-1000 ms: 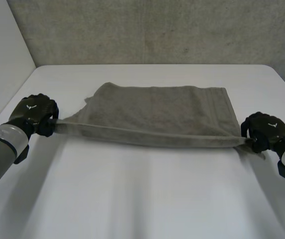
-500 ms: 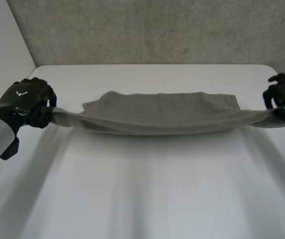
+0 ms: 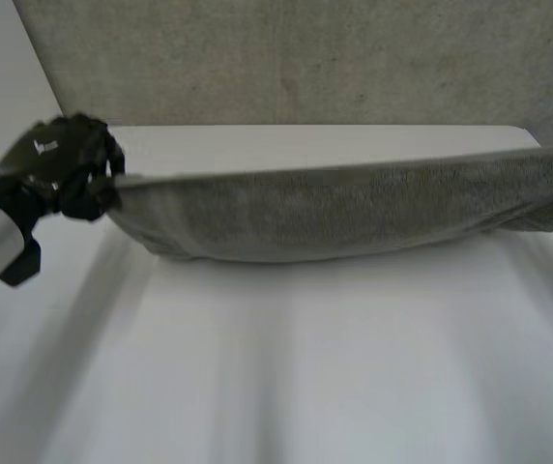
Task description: Fold the towel.
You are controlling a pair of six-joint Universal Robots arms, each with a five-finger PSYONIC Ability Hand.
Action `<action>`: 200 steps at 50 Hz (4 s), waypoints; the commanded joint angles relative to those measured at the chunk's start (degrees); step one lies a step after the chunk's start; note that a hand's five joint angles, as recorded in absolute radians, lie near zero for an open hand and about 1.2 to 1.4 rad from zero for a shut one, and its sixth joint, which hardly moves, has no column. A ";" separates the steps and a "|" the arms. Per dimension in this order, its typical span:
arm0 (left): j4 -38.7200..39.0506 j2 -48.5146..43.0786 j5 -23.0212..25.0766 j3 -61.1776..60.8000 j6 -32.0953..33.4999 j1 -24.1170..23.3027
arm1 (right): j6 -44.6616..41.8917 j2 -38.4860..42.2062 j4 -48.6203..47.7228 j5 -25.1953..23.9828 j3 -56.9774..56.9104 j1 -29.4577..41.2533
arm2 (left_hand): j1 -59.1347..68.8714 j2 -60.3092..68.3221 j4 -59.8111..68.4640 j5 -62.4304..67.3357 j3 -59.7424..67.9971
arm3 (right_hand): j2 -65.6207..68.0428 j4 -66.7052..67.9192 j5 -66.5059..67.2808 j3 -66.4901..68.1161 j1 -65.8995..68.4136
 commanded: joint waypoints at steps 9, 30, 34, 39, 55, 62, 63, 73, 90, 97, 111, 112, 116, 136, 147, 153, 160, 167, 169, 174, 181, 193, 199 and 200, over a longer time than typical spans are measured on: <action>-2.08 -12.06 -0.62 15.21 -0.60 -0.24 | 4.41 7.67 -7.67 8.23 -11.27 15.88 | 4.86 6.59 -2.88 3.73 -2.46 | 4.93 -3.42 4.09 -0.43 6.82; -3.67 -12.52 0.09 8.18 -0.87 -1.56 | 3.61 7.59 -6.36 8.51 -3.27 15.98 | 4.86 6.59 -2.88 3.73 -2.46 | 4.93 -3.42 4.09 -0.43 6.82; -4.72 -9.98 0.26 6.34 -0.87 -1.30 | 3.27 6.28 -5.66 5.09 1.89 13.88 | 4.86 6.59 -2.88 3.73 -2.46 | 4.93 -3.42 4.09 -0.43 6.82; -5.43 -6.20 0.52 3.88 -0.87 -0.78 | 1.08 4.78 -4.44 0.88 7.78 9.67 | 4.86 6.59 -2.88 3.73 -2.46 | 4.93 -3.42 4.09 -0.43 6.82; -6.31 0.32 8.52 0.88 -1.05 5.38 | -15.28 4.16 10.16 -5.38 11.49 1.92 | 4.86 6.59 -2.88 3.73 -2.46 | 4.93 -3.42 4.09 -0.43 6.82; -6.13 -9.94 8.52 2.72 -0.78 4.24 | -20.81 15.39 12.44 -4.33 6.85 2.89 | 4.86 6.59 -2.88 3.73 -2.46 | 4.93 -3.42 4.09 -0.43 6.82; -6.13 -9.97 8.52 2.73 -0.78 4.24 | -20.82 15.41 12.45 -4.32 6.83 2.89 | 4.86 6.59 -2.88 3.73 -2.46 | 4.93 -3.42 4.09 -0.43 6.82; -6.31 -24.98 7.65 15.19 -1.05 3.18 | -22.49 28.85 16.22 1.64 -7.03 9.38 | 4.86 6.59 -2.88 3.73 -2.46 | 4.93 -3.42 4.09 -0.43 6.82; -1.82 -38.71 5.80 28.48 -1.58 -2.00 | -18.02 40.90 8.51 11.57 -21.72 17.91 | 4.86 6.59 -2.88 3.73 -2.46 | 4.93 -3.42 4.09 -0.43 6.82; 2.39 -42.39 2.64 30.85 -1.57 -2.62 | -10.27 42.84 -0.39 12.81 -24.10 18.27 | 4.86 6.59 -2.88 3.73 -2.46 | 4.93 -3.42 4.09 -0.43 6.82; 5.30 -44.77 -1.23 32.26 -1.58 -2.88 | -6.76 48.11 -9.61 16.07 -26.92 21.96 | 4.86 6.59 -2.88 3.73 -2.46 | 4.93 -3.42 4.09 -0.43 6.82; 5.30 -44.77 -1.23 32.26 -1.58 -2.88 | -6.76 48.81 -9.79 15.98 -27.35 22.22 | 4.86 6.59 -2.88 3.73 -2.46 | 4.93 -3.42 4.09 -0.43 6.82; 5.47 -45.12 -1.14 32.26 -1.49 -3.58 | -6.76 50.04 -10.14 16.15 -28.50 22.58 | 4.86 6.59 -2.88 3.73 -2.46 | 4.93 -3.42 4.09 -0.43 6.82; 8.20 -47.58 -3.60 34.11 -1.40 -3.50 | -6.67 53.91 -16.12 18.53 -31.31 23.37 | 4.86 6.59 -2.88 3.73 -2.46 | 4.93 -3.42 4.09 -0.43 6.82; 9.16 -48.37 -3.96 34.11 -1.31 -4.20 | -7.37 55.49 -17.08 22.12 -31.66 23.98 | -65.14 -63.41 -2.88 -66.27 -2.46 | -65.07 -3.42 -65.91 -0.43 -63.18; 9.16 -48.11 -3.96 34.11 -1.31 -4.46 | -7.37 54.44 -17.09 23.01 -31.31 23.72 | -65.14 -63.41 -2.88 -66.27 -2.46 | -65.07 -3.42 -65.91 -0.43 -63.18; 8.90 -46.53 -3.87 33.58 -1.14 -4.46 | -6.85 47.34 -16.39 23.36 -28.42 23.37 | -65.10 -63.36 -2.88 -66.23 -2.46 | -65.07 -3.42 -65.91 -0.43 -63.18; 7.76 -39.60 -3.08 26.92 -0.79 -4.73 | -5.27 38.81 -13.67 23.27 -20.70 23.45 | -62.25 -60.51 -2.88 -63.38 -2.46 | -65.07 -3.42 -65.91 -0.43 -63.18; 7.32 -37.93 -3.08 24.72 -0.70 -4.99 | -4.30 37.12 -11.99 23.27 -18.39 23.37 | -60.91 -59.17 -2.88 -62.03 -2.46 | -65.07 -3.42 -65.91 -0.43 -63.18; 6.09 -33.71 -3.08 17.78 0.88 -5.69 | -2.63 32.21 -2.78 23.27 -9.28 22.05 | -58.72 -56.99 -2.88 -59.85 -2.46 | -65.07 -3.42 -65.91 -0.43 -63.18; 5.74 -31.68 -3.34 10.11 10.82 -5.61 | -3.42 27.46 -2.13 22.83 2.76 17.84 | -55.01 -53.27 -2.88 -56.13 -2.46 | -65.07 -3.42 -65.91 -0.43 -63.18; 6.26 -32.47 -3.69 6.07 16.27 -3.94 | -2.72 26.14 -18.31 22.92 15.70 13.43 | -54.50 -52.77 -2.88 -55.63 -2.46 | -57.59 -3.42 -58.43 -0.43 -55.70; 6.44 -32.47 -3.69 6.07 16.27 -3.94 | -2.63 26.49 -19.11 22.92 16.41 13.61 | -54.50 -52.77 -2.88 -55.63 -2.46 | -54.39 -3.42 -55.23 -0.43 -52.50; 6.44 -32.47 -3.69 6.07 16.27 -3.94 | -2.63 26.66 -19.37 22.92 16.41 13.61 | -54.50 -52.77 -2.88 -55.63 -2.46 | -51.23 -3.42 -52.06 -0.43 -49.34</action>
